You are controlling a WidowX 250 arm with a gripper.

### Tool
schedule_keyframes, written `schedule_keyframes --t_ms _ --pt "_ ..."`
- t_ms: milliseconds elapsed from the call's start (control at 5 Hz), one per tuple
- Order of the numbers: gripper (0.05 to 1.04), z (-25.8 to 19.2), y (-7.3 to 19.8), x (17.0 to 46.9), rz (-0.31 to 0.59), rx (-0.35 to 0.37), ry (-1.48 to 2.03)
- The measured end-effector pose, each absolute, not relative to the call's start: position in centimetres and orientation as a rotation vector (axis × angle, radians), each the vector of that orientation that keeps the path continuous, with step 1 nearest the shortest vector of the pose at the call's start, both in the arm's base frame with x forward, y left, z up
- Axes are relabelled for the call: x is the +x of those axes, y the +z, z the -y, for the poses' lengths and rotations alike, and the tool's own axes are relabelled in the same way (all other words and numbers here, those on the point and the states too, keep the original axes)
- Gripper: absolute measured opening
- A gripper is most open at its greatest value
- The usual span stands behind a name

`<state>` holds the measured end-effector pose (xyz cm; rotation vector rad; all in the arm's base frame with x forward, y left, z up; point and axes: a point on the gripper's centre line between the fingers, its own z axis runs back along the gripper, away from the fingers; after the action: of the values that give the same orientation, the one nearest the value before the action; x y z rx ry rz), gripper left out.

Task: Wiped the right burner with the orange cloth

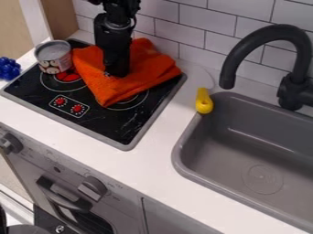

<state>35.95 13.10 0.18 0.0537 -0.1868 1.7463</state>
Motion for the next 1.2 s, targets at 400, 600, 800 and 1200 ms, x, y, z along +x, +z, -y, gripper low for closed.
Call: schedule_keyframes --t_ms 400,600,800,1200 --pt "0.132 -13.7 0.8 35.8 0.136 -0.042 1.604" --pt "0.08 -13.7 1.4 35.5 0.175 -0.061 1.528" --pt "0.221 -13.7 3.3 35.4 0.217 -0.079 1.44" --pt "0.758 -13.7 6.6 34.2 0.384 -0.079 1.288"
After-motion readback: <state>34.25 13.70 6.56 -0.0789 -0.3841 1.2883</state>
